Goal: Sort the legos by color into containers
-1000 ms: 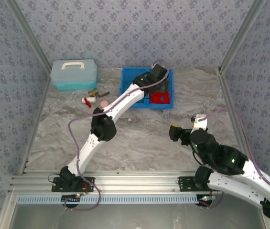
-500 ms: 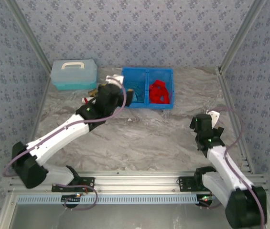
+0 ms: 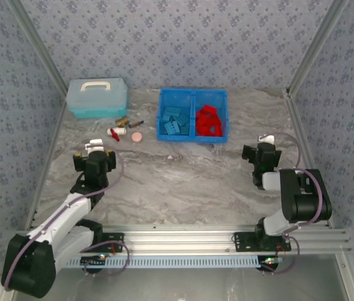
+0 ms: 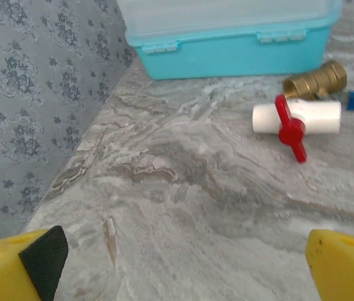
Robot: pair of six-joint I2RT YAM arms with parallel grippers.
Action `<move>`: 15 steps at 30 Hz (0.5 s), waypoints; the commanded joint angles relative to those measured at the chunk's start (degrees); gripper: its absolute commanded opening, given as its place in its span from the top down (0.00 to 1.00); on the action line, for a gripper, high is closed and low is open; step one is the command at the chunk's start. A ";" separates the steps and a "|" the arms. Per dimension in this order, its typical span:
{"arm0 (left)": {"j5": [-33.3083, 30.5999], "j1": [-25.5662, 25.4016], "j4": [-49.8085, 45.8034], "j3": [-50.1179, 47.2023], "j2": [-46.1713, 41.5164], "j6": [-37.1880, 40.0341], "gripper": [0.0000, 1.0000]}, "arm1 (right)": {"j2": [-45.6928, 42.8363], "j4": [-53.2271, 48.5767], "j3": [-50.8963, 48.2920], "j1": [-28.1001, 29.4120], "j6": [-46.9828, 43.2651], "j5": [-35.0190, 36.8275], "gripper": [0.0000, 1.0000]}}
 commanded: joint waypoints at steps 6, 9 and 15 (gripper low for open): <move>24.19 14.04 31.26 -4.05 17.61 1.26 0.01 | -0.10 7.21 0.14 0.52 -2.97 -5.63 0.00; 25.63 15.25 36.43 -0.87 26.24 1.62 0.01 | -0.10 6.02 0.67 -0.05 -3.49 -8.52 0.00; 28.74 16.06 36.75 3.49 35.15 1.93 0.01 | -0.10 5.37 1.07 -0.45 -3.99 -11.11 0.00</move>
